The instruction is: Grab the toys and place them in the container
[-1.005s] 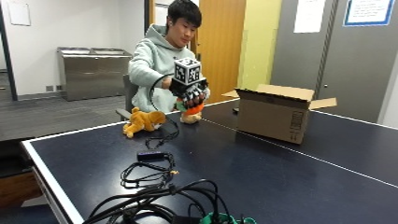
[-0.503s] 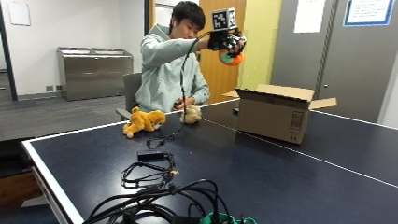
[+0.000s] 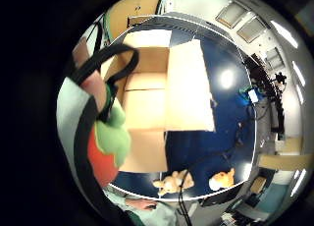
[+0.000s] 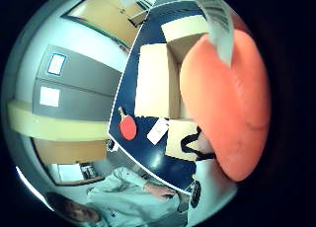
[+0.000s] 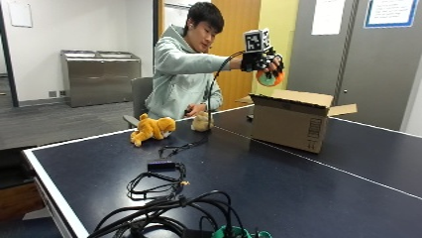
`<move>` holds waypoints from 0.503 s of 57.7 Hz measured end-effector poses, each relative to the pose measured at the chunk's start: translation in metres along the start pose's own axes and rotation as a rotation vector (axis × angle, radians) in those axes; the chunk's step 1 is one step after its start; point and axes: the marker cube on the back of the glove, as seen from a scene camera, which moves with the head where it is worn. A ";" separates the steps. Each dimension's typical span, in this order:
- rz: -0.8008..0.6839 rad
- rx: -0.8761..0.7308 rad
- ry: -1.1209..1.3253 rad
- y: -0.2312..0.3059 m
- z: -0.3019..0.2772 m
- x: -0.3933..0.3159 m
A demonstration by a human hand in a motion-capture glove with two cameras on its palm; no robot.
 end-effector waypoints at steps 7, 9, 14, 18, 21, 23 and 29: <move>-0.024 -0.062 -0.226 0.028 -0.008 -0.055; -0.013 -0.066 -0.274 0.032 -0.012 -0.061; -0.011 -0.052 -0.299 0.033 -0.022 -0.031; -0.037 -0.017 -0.164 0.037 -0.023 0.004; -0.058 -0.009 -0.185 0.050 -0.031 0.004; -0.065 0.006 -0.166 0.054 -0.033 0.017; -0.040 0.042 -0.129 0.076 -0.039 0.053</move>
